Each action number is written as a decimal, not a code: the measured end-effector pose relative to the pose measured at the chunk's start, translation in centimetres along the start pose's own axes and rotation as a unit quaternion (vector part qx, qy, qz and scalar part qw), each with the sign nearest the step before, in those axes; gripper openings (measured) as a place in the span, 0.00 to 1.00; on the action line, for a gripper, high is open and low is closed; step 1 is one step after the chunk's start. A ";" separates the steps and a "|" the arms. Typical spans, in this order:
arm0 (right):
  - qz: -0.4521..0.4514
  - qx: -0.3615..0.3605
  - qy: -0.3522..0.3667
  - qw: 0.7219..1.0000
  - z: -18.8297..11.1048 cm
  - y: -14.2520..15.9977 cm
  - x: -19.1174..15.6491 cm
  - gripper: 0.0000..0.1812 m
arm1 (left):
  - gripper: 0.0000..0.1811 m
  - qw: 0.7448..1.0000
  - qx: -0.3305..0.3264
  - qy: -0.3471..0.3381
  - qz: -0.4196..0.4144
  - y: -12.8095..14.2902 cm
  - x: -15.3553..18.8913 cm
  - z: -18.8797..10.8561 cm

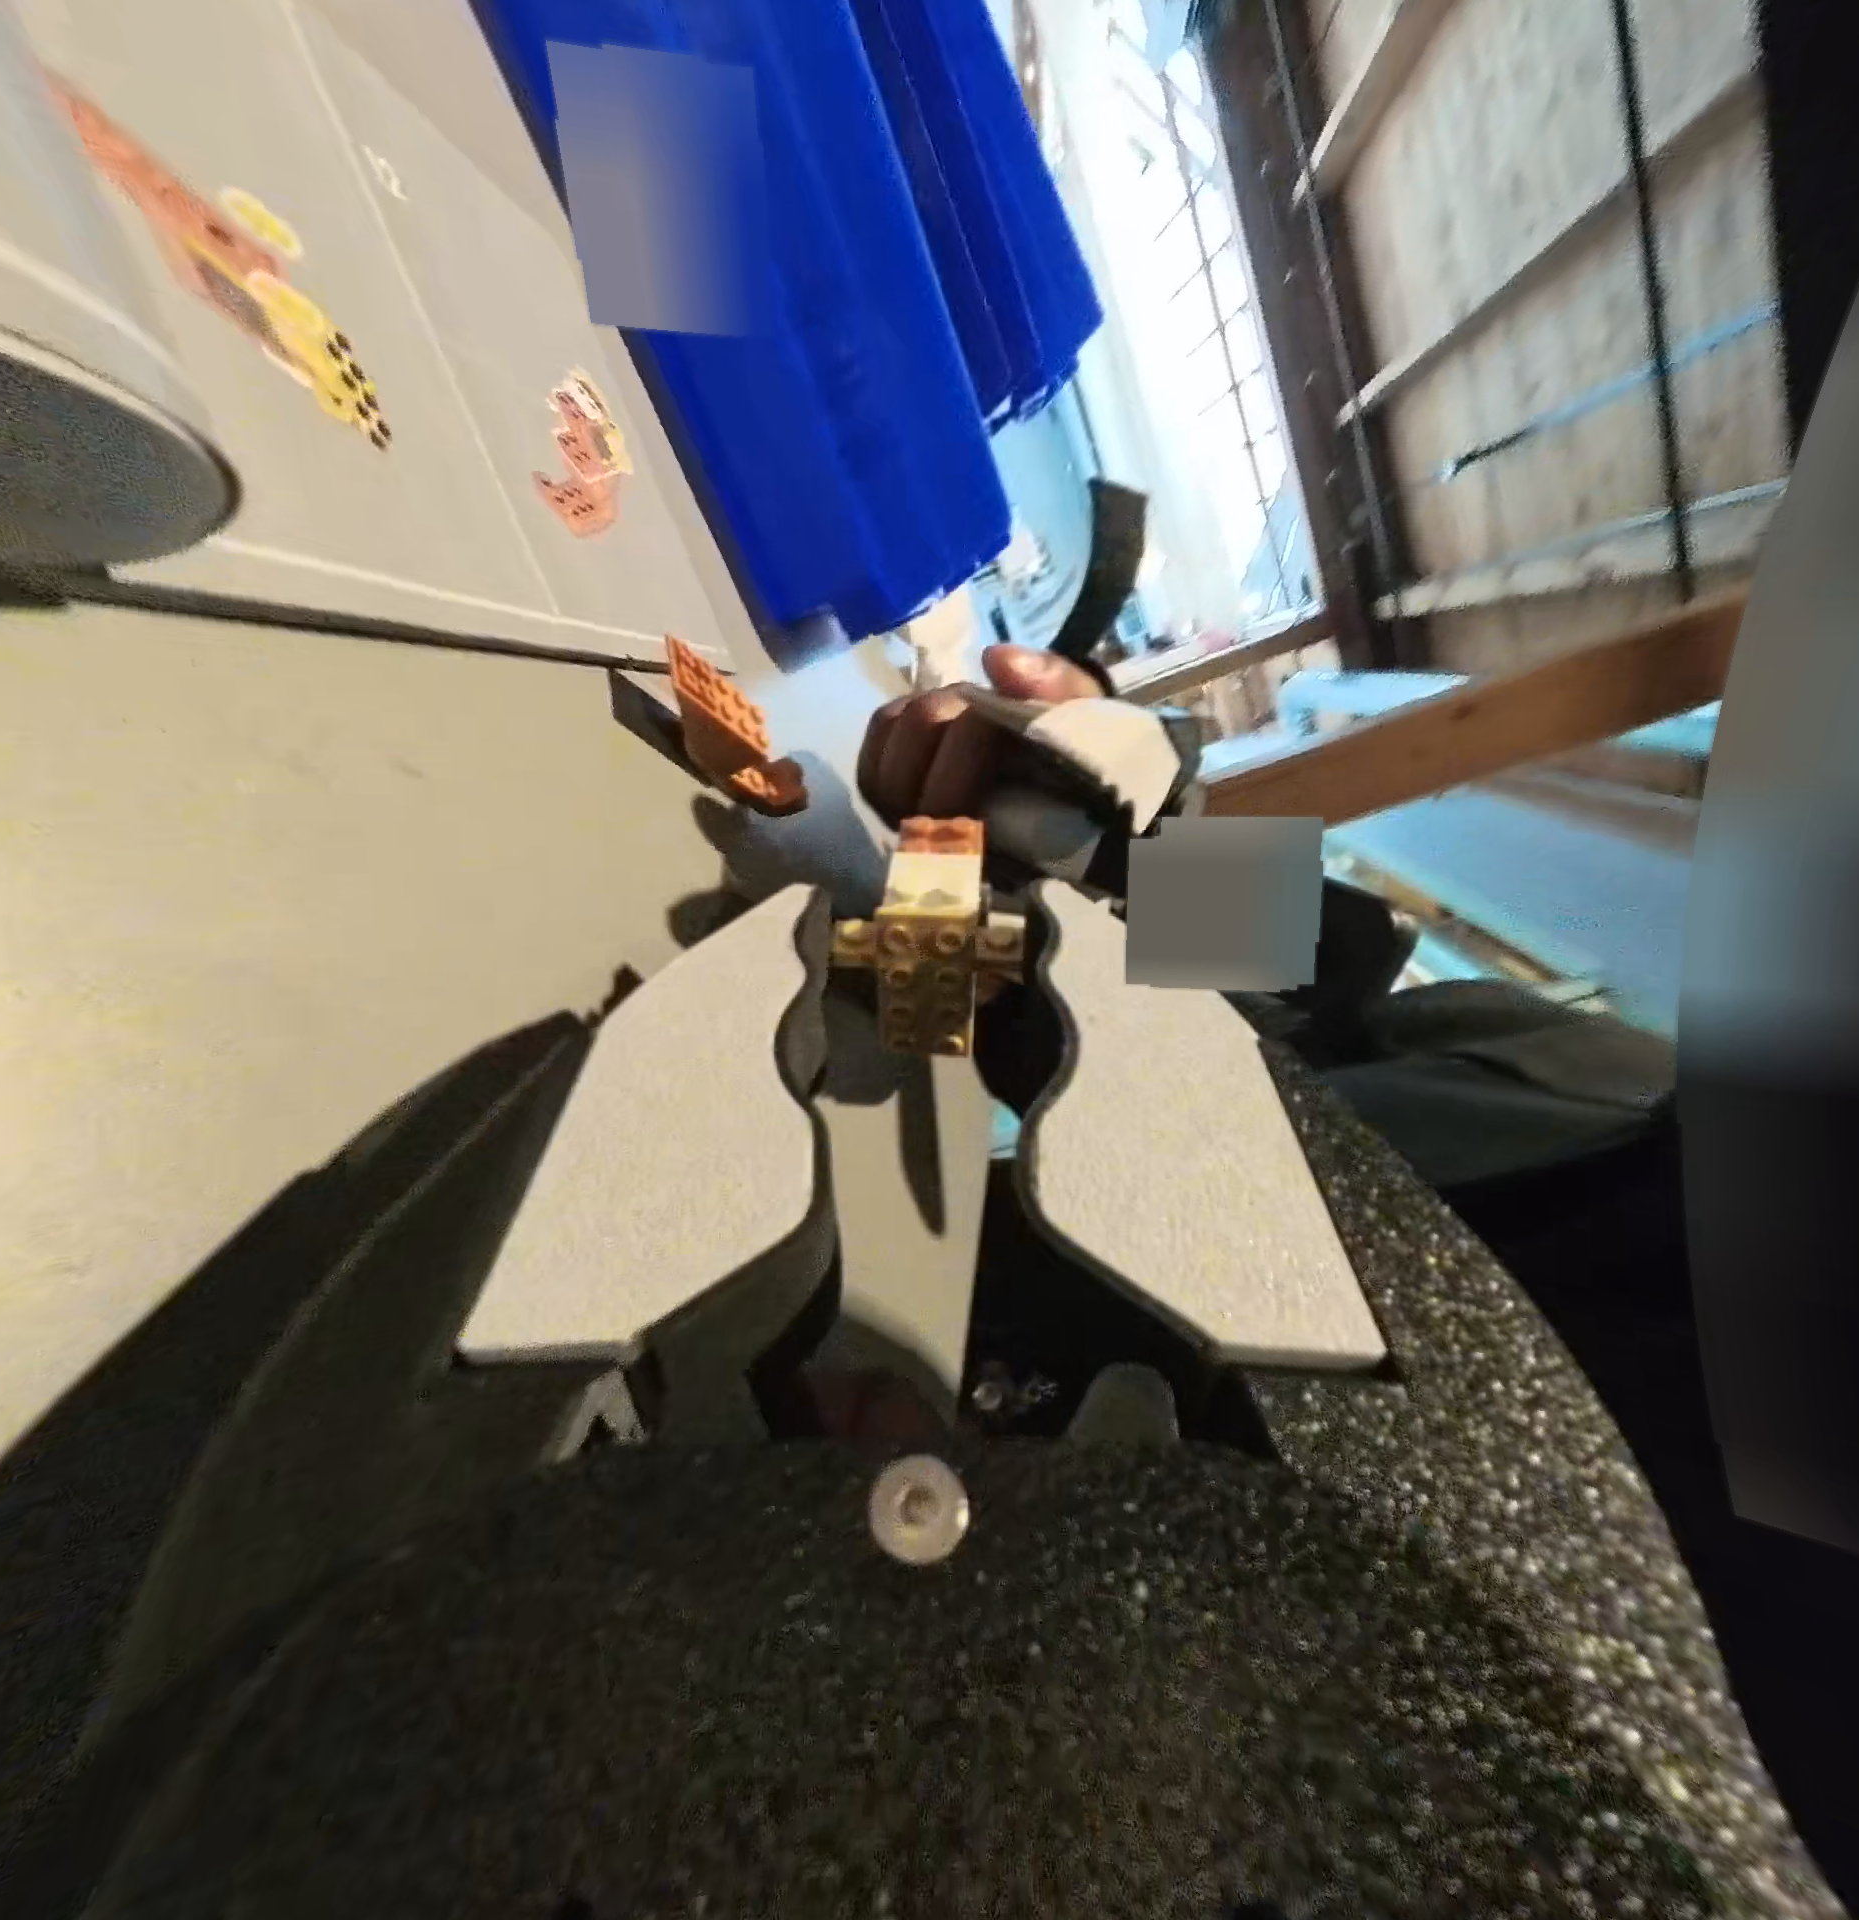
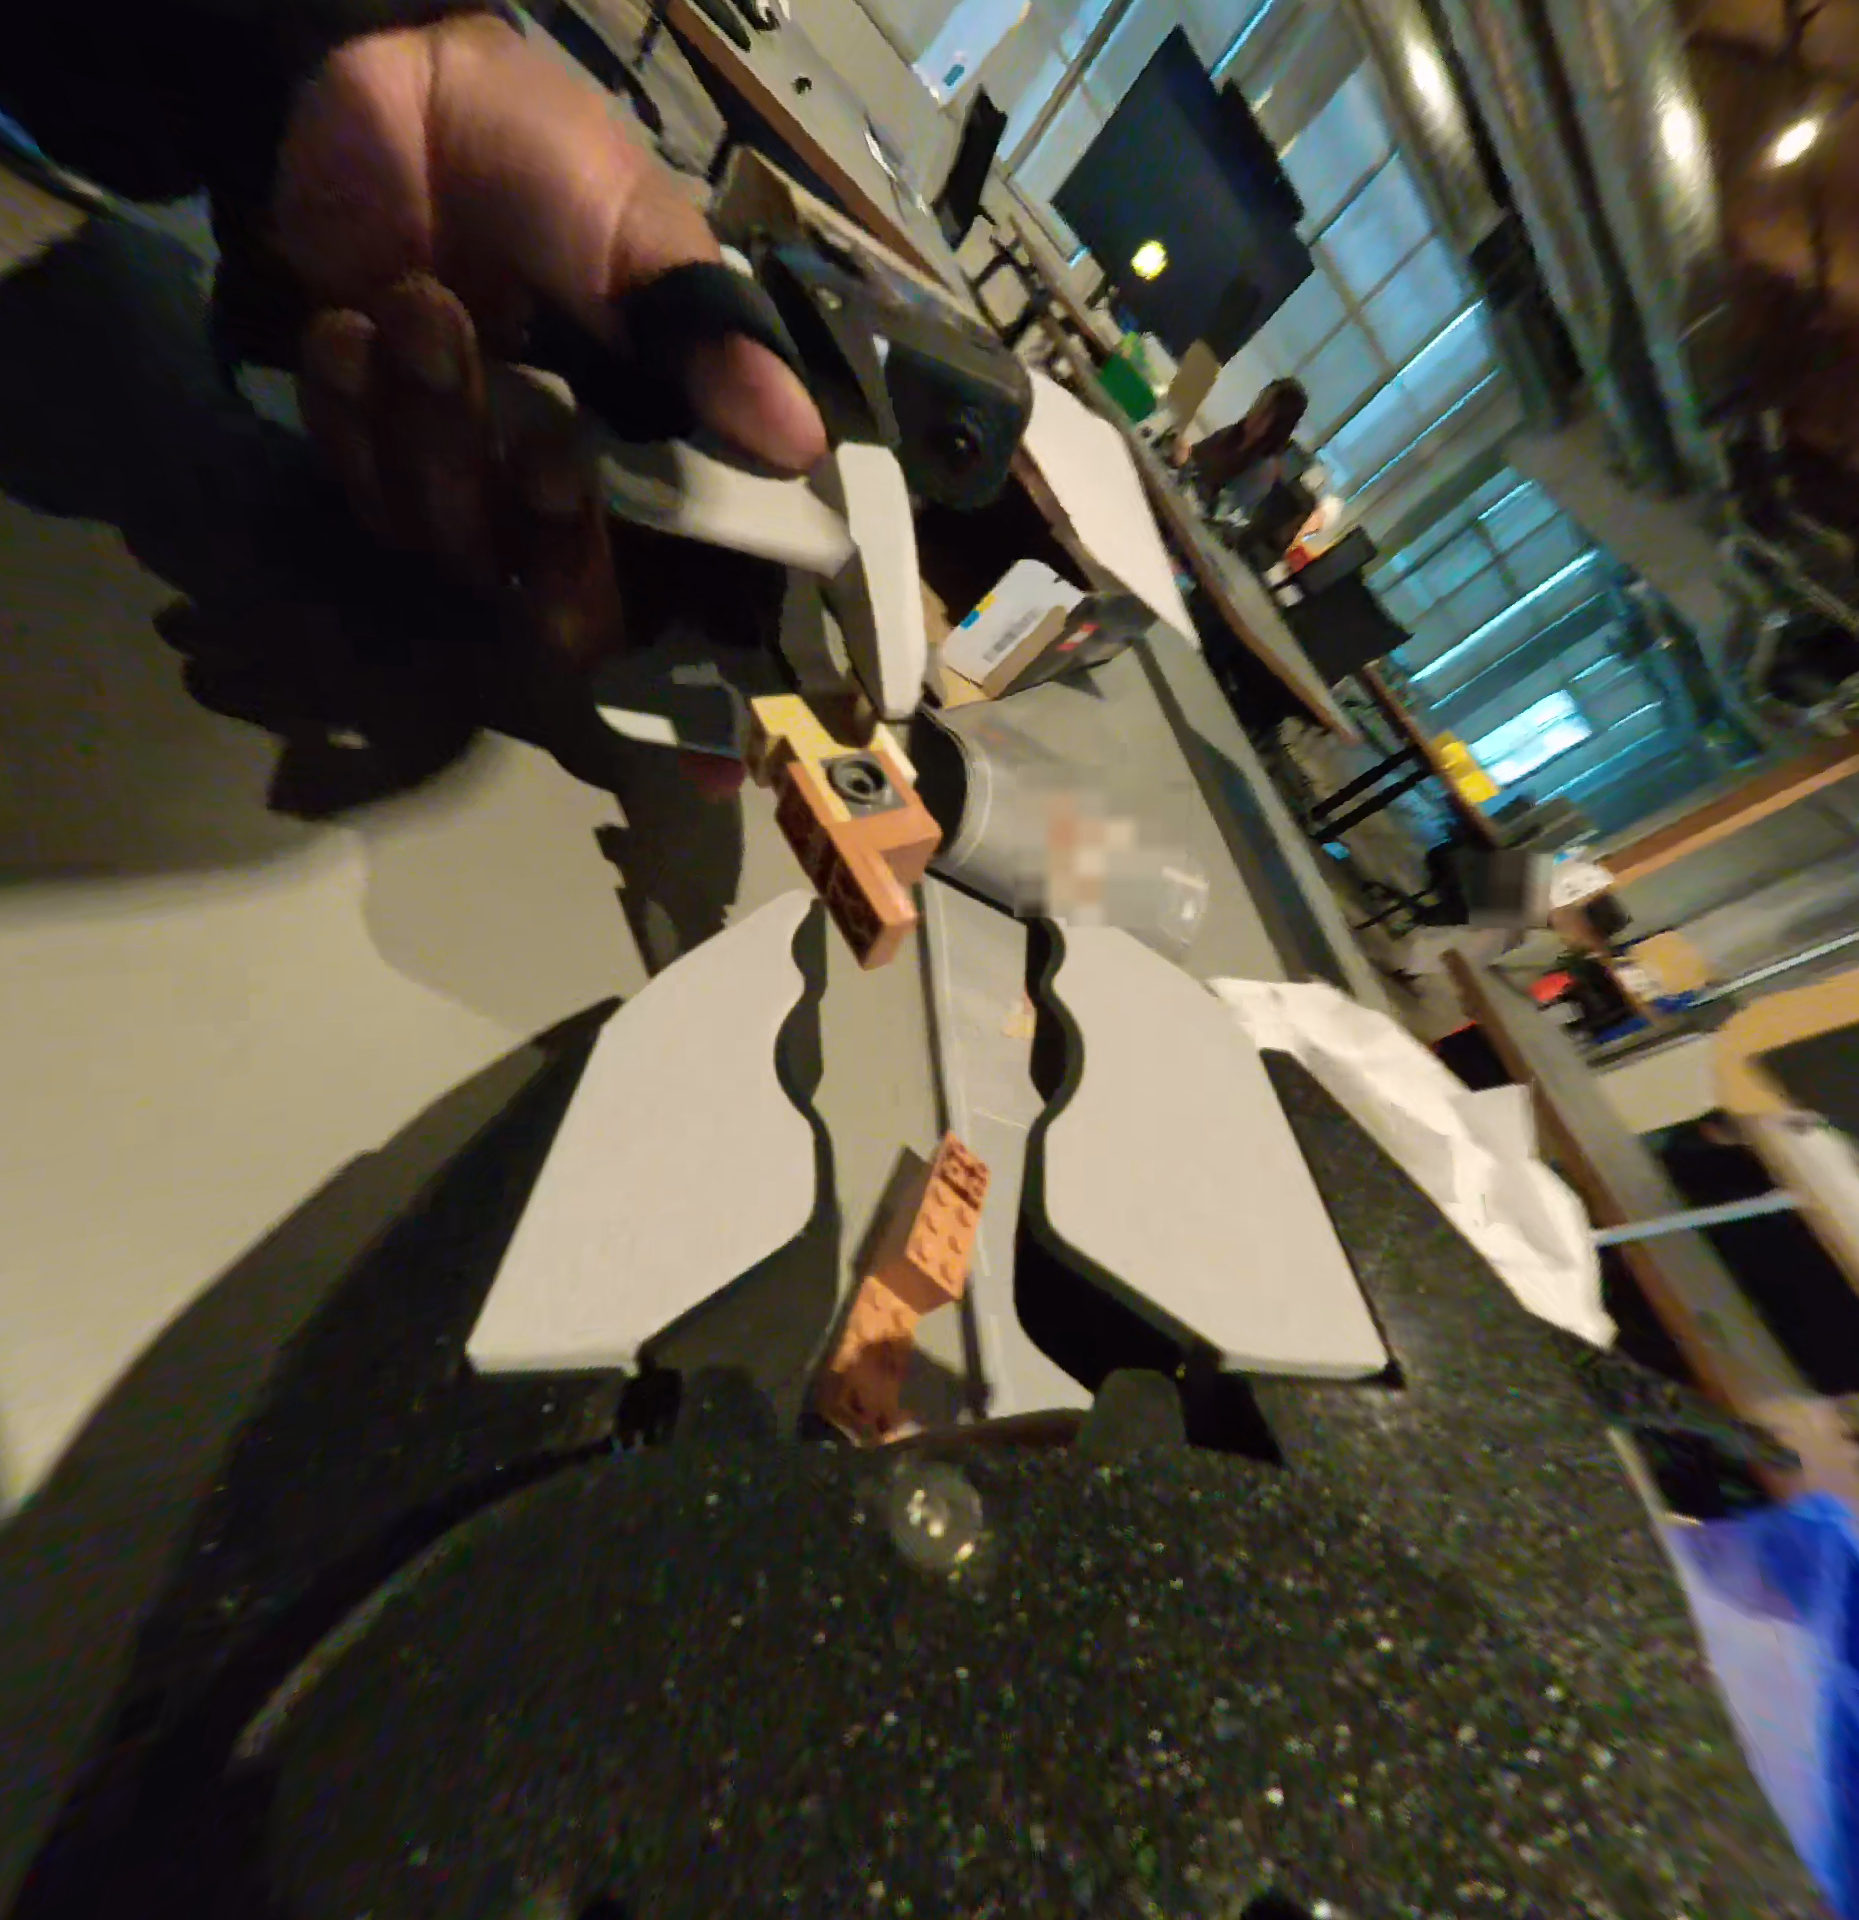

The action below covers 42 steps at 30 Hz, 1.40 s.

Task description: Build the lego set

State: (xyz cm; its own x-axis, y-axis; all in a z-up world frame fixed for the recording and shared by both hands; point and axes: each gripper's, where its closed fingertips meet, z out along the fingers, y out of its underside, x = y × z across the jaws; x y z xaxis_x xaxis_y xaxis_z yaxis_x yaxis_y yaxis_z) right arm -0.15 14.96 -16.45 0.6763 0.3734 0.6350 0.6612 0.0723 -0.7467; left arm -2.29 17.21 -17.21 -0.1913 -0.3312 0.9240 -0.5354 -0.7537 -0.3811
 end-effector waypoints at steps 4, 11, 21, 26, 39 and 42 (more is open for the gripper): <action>0.092 -0.015 -0.049 0.994 0.6 -0.2 -0.5 0.21 | 0.19 0.999 0.011 0.021 -0.034 0.2 0.5 0.4; 0.153 -0.018 -0.118 0.981 -0.2 -0.2 -1.6 0.15 | 0.19 0.999 0.010 0.027 -0.023 0.5 1.4 0.4; 0.206 0.025 -0.173 0.963 -1.4 -2.0 -2.5 0.04 | 0.22 0.996 0.044 0.070 0.022 0.0 4.0 0.3; 0.411 0.111 -0.263 0.866 -3.2 -4.3 -1.2 0.04 | 0.28 0.970 0.102 0.068 0.211 -1.3 6.6 -1.4; 0.595 0.048 -0.408 0.691 -3.2 -4.3 -3.8 0.04 | 0.27 0.609 -0.036 -0.007 0.792 2.8 6.4 -1.4; 0.596 0.045 -0.410 0.688 -3.2 -4.3 -4.0 0.04 | 0.26 0.587 -0.068 0.013 0.807 3.6 6.1 -1.0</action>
State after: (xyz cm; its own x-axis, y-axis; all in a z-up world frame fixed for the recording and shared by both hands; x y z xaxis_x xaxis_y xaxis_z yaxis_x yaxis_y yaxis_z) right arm -4.66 10.22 -15.12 0.2854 0.6107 -0.7386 -0.2533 -0.6952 -0.6727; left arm -6.25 13.07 -12.96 -0.5509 -0.5420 -0.6347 0.3000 0.5810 -0.7566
